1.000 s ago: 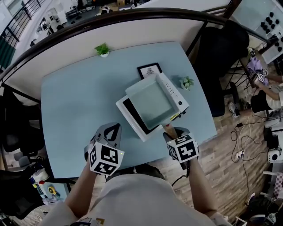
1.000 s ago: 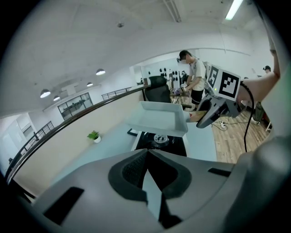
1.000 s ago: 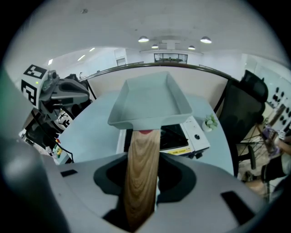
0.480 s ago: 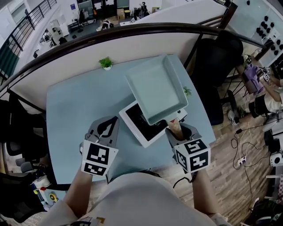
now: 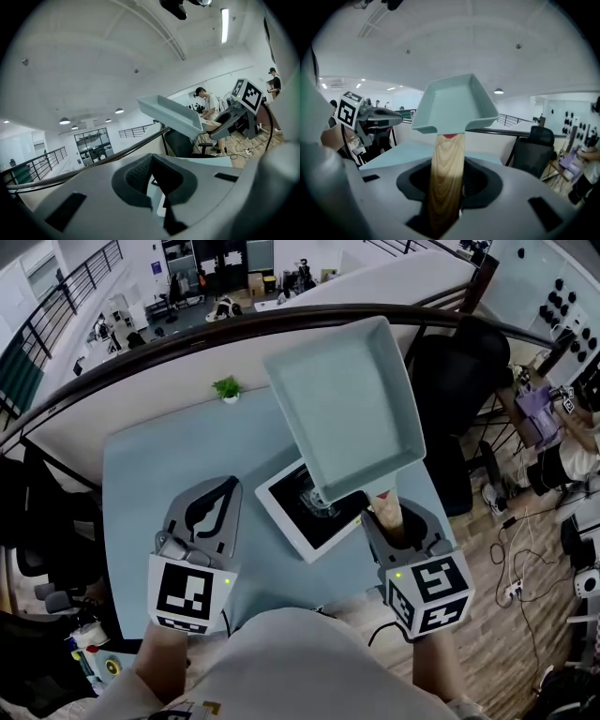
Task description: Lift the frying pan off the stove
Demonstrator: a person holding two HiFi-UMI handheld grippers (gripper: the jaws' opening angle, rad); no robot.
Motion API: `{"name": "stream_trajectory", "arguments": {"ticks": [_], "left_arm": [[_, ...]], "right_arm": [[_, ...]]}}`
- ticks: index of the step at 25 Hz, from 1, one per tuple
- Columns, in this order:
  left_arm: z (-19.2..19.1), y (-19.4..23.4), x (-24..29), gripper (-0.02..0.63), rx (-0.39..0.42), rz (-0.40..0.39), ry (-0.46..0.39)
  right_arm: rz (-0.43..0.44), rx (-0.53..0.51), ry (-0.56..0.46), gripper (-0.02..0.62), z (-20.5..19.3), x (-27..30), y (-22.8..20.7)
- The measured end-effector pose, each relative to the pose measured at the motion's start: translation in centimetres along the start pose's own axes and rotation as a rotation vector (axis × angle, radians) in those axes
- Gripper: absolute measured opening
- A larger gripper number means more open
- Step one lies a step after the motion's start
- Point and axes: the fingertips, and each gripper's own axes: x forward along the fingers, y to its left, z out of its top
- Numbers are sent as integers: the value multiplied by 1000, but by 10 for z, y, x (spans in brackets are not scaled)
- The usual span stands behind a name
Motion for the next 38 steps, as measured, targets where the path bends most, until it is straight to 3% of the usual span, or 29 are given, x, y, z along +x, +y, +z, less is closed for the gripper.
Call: {"name": "stream_trajectory", "arguments": {"ticks": [10, 16, 38], "left_arm": [[10, 8, -22, 0, 4, 43, -25], [16, 4, -29, 0, -4, 48, -32], [16, -6, -34, 0, 5, 24, -34]], "right_arm": [[-120, 94, -195, 153, 45, -49, -15], [-119, 130, -241, 155, 52, -74, -20], [-111, 109, -193, 156, 32, -78, -12]]}}
